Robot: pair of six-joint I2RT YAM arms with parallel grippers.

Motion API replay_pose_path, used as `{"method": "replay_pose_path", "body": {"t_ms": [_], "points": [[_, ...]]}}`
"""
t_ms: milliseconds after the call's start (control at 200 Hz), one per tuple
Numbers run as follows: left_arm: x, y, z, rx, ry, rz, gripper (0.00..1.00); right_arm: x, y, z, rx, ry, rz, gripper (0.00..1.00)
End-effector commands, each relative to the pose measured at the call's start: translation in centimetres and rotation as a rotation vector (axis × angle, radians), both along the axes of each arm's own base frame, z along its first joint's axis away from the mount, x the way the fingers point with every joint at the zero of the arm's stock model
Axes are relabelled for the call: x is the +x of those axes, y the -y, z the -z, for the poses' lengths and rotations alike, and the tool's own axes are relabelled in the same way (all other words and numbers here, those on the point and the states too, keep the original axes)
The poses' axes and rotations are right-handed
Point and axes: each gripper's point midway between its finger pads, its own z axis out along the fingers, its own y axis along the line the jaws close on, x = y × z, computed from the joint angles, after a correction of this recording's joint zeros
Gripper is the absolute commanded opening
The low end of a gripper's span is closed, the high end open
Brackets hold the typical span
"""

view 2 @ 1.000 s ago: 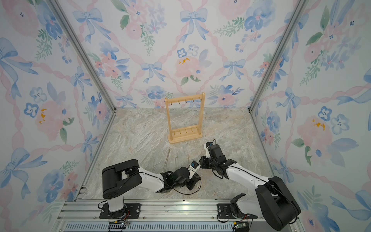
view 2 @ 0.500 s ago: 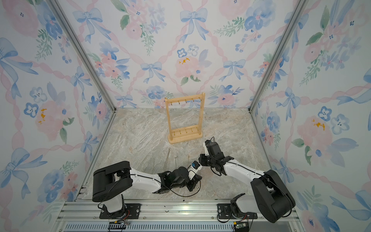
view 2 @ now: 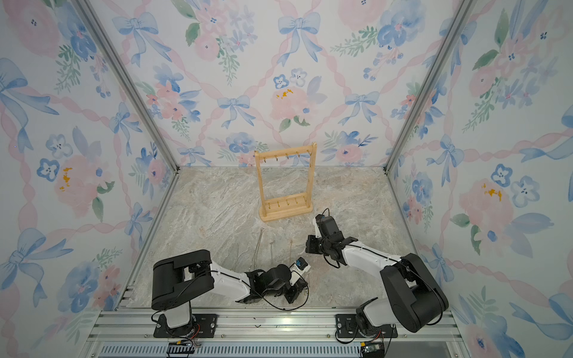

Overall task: Take the necklace off the jewelry display stand
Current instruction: Place the necklace at the center of the board.

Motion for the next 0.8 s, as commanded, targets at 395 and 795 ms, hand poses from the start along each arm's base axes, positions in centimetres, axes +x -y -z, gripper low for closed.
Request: {"method": "replay_pose_path", "body": {"t_ms": [395,795], "points": [[-1.0,-2.1,3.2,0.085,-0.038,-0.001,0.0,1.4,-0.2,0.2,0.006,-0.027,0.032,0.0],[-1.9,-3.7,4.9,0.135,-0.047,-0.002,0.0,2.1,-0.5,1.6,-0.019,-0.077,0.042,0.03]]}}
